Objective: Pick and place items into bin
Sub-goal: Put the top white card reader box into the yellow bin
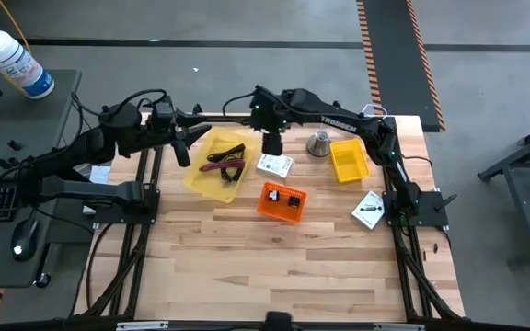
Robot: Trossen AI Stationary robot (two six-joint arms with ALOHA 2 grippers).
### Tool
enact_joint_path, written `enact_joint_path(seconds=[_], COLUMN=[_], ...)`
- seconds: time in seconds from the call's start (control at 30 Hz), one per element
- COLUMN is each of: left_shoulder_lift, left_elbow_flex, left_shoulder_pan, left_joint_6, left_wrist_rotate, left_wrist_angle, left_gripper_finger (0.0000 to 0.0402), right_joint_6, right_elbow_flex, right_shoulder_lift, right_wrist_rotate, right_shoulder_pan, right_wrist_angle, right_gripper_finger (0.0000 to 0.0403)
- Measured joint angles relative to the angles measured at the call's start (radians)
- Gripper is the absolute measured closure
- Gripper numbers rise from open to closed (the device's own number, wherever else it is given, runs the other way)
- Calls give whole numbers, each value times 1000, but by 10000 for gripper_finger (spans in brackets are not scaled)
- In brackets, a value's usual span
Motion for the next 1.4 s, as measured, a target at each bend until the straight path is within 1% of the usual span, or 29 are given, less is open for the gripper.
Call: enact_joint_path(seconds=[0.07, 0.17, 0.37, 0.47, 0.53, 0.67, 0.77, 1.03, 1.1, 1.3, 1.4], left_shoulder_lift=[16, 46, 89, 95, 96, 95, 95, 95, 95, 95, 95], left_elbow_flex=[0, 0, 0, 0, 0, 0, 0, 0, 0, 0, 0], left_shoulder_pan=[0, 0, -1, -1, -1, -1, -1, 0, 0, 0, 0], left_joint_6=[0, -2, -48, -57, -57, -69, -76, -76, -77, -77, -77], left_wrist_rotate=[1, 23, 50, 58, 58, 58, 58, 47, 38, 19, 19], left_wrist_angle=[-2, -2, -2, -1, -2, -2, -1, -1, -1, -1, 0], left_gripper_finger=[277, 277, 277, 277, 277, 277, 277, 277, 277, 277, 277], right_joint_6=[57, 120, 136, 158, 163, 147, 139, 211, 223, 254, 269], right_elbow_flex=[0, 0, -2, -46, -100, -225, -305, -447, -480, -585, -629], right_shoulder_lift=[2, 6, 6, 6, 8, 11, 11, 11, 11, 6, 1], right_wrist_rotate=[-25, -90, -210, -291, -317, -290, -237, -188, -190, -245, -263], right_shoulder_pan=[-19, -44, -92, -119, -133, -137, -127, -124, -124, -113, -101], right_wrist_angle=[-42, -102, -125, -133, -138, -87, -21, 106, 141, 211, 241], right_gripper_finger=[215, 214, 216, 219, 219, 218, 215, 206, 206, 208, 220])
